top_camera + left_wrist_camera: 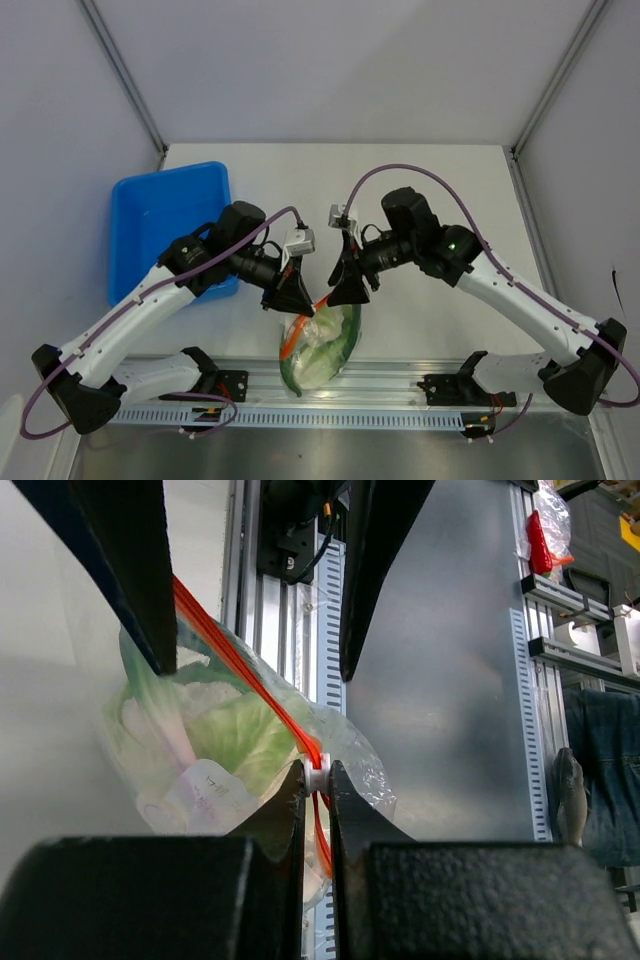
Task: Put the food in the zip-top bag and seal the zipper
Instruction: Zip the zipper food storage bag at the center of the board.
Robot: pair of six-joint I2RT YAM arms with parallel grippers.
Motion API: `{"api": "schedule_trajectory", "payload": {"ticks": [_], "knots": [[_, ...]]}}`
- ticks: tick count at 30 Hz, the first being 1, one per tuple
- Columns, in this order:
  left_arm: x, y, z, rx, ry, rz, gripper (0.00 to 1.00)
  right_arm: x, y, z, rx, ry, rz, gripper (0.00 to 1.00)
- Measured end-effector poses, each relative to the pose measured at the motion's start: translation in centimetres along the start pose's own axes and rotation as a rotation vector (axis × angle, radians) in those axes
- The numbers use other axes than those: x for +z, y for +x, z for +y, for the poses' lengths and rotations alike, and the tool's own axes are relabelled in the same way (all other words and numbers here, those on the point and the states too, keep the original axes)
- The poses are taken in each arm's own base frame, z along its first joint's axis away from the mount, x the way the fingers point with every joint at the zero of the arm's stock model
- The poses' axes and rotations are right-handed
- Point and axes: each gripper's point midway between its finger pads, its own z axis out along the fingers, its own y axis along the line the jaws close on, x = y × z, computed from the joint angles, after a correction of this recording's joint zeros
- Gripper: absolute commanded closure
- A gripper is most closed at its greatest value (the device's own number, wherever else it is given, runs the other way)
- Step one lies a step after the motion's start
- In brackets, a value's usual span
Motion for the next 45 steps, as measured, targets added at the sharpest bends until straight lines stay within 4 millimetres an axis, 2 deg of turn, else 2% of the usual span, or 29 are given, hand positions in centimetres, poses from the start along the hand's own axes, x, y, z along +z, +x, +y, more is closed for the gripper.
{"api": "schedule_trajectory", "payload": {"ticks": [8, 10, 13, 14, 16, 17, 18, 24, 33, 45], "knots": [[0.1, 0.2, -0.6, -0.009, 0.036, 0.002, 0.99, 2.7, 2.2, 1.1, -0.012, -0.069, 0.098, 0.45], [0.0, 0.2, -0.8, -0.007, 0.042, -0.002, 0.99, 2.9, 2.4, 0.8, -0.012, -0.056, 0.109, 0.47], [0.0, 0.2, -1.0, -0.001, 0.054, -0.003, 1.0, 3.5, 3.0, 0.7, -0.011, -0.039, 0.136, 0.62], [-0.1, 0.3, -1.1, -0.002, 0.054, -0.001, 0.99, 3.6, 3.2, 0.6, -0.01, -0.029, 0.141, 0.74], [-0.2, 0.2, -1.2, 0.01, 0.053, -0.005, 0.99, 3.7, 3.3, 0.6, -0.018, -0.008, 0.144, 0.86], [-0.2, 0.2, -1.2, 0.014, 0.052, -0.007, 0.99, 3.7, 3.4, 0.6, -0.02, 0.004, 0.147, 0.98], [-0.3, 0.1, -1.2, 0.019, 0.052, -0.009, 0.99, 3.7, 3.6, 0.6, -0.021, 0.013, 0.147, 1.0], [-0.3, 0.2, -0.6, 0.011, 0.016, -0.006, 0.95, 3.2, 4.0, 0.1, -0.049, 0.101, 0.134, 1.0], [-1.3, 0.6, 3.2, -0.01, -0.253, 0.002, 0.96, 1.6, 3.7, -2.7, -0.048, 0.317, 0.105, 1.0], [-3.3, 2.8, 4.3, -0.07, -0.439, -0.031, 0.98, 0.3, 4.2, -5.0, 0.007, 0.433, 0.089, 1.0]]}}
